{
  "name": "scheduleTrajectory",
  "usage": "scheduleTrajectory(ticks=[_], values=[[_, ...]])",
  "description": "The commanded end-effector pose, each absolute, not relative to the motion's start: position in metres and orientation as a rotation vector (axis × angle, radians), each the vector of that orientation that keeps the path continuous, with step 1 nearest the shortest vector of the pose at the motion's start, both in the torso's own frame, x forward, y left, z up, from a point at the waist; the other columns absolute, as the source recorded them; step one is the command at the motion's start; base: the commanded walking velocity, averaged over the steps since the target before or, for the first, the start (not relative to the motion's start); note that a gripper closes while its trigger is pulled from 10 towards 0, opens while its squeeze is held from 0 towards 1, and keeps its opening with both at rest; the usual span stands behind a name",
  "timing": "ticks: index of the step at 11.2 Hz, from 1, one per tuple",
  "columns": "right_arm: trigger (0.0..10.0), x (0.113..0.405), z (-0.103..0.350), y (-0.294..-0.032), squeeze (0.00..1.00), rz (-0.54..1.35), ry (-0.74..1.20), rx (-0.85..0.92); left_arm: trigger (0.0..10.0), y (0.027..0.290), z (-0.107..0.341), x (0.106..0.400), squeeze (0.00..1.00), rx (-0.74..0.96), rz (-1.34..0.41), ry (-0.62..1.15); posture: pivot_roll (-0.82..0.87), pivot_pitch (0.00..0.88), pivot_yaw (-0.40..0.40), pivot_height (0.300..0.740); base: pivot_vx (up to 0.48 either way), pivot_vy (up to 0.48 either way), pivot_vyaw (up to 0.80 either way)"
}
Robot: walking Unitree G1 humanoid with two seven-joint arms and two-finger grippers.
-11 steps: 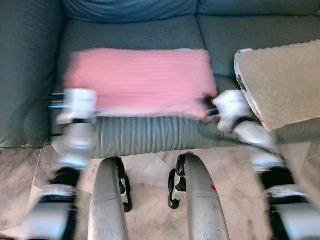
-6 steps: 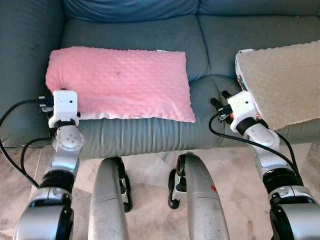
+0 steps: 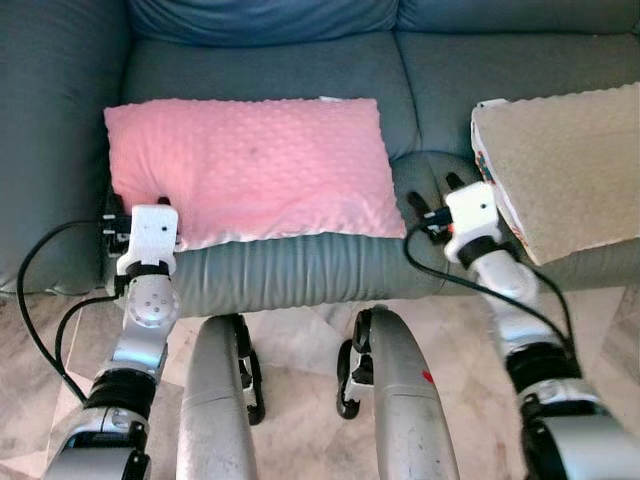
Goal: Move the pillow to the sofa
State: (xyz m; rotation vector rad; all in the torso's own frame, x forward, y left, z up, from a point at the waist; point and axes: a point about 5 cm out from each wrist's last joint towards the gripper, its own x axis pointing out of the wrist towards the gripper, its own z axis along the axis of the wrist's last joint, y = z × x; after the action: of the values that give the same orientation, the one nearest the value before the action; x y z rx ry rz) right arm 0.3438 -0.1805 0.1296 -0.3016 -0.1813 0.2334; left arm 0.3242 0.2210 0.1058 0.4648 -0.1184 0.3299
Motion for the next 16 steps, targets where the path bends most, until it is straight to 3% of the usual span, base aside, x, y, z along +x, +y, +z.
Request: scheduleTrajectory(ticks=[1, 6, 9, 10, 11, 14, 15, 16], values=[[10.0, 0.339, 0.123, -0.181, 1.0, 0.193, -0.168, -0.255, 10.0, 0.224, 0.09, 0.319, 1.0, 0.508, 0.289, -0.06, -0.04, 0.274, -0.022, 0.618, 0.0, 0.0, 0.0], [10.0, 0.331, 0.127, -0.157, 1.0, 0.096, -0.237, -0.173, 10.0, 0.217, 0.114, 0.35, 1.0, 0.564, 0.262, -0.097, -0.05, 0.171, -0.008, 0.618, 0.0, 0.0, 0.0], [10.0, 0.324, 0.122, -0.145, 1.0, 0.099, -0.225, -0.139, 10.0, 0.209, 0.117, 0.353, 1.0, 0.612, 0.182, -0.137, -0.05, 0.145, 0.007, 0.618, 0.0, 0.0, 0.0], [10.0, 0.318, 0.117, -0.144, 1.0, 0.09, -0.201, -0.1, 10.0, 0.218, 0.111, 0.347, 1.0, 0.6, 0.213, -0.12, -0.05, 0.138, 0.01, 0.618, 0.0, 0.0, 0.0], [10.0, 0.311, 0.111, -0.145, 1.0, 0.081, -0.177, -0.068, 10.0, 0.228, 0.106, 0.339, 1.0, 0.485, 0.27, -0.102, -0.05, 0.126, 0.01, 0.618, 0.0, 0.0, 0.0], [10.0, 0.292, 0.1, -0.154, 1.0, 0.085, -0.136, -0.118, 10.0, 0.213, 0.108, 0.306, 1.0, 0.33, 0.247, -0.211, -0.04, 0.094, -0.009, 0.618, 0.0, 0.0, 0.0], [10.0, 0.285, 0.098, -0.155, 0.0, 0.127, -0.129, -0.153, 10.0, 0.204, 0.091, 0.288, 1.0, 0.307, 0.191, -0.153, -0.03, 0.087, -0.015, 0.618, 0.0, 0.0, 0.0], [10.0, 0.282, 0.096, -0.158, 0.0, 0.119, -0.11, -0.138, 10.0, 0.195, 0.077, 0.274, 0.84, 0.302, 0.122, -0.104, -0.03, 0.084, -0.021, 0.618, 0.0, 0.0, 0.0]])
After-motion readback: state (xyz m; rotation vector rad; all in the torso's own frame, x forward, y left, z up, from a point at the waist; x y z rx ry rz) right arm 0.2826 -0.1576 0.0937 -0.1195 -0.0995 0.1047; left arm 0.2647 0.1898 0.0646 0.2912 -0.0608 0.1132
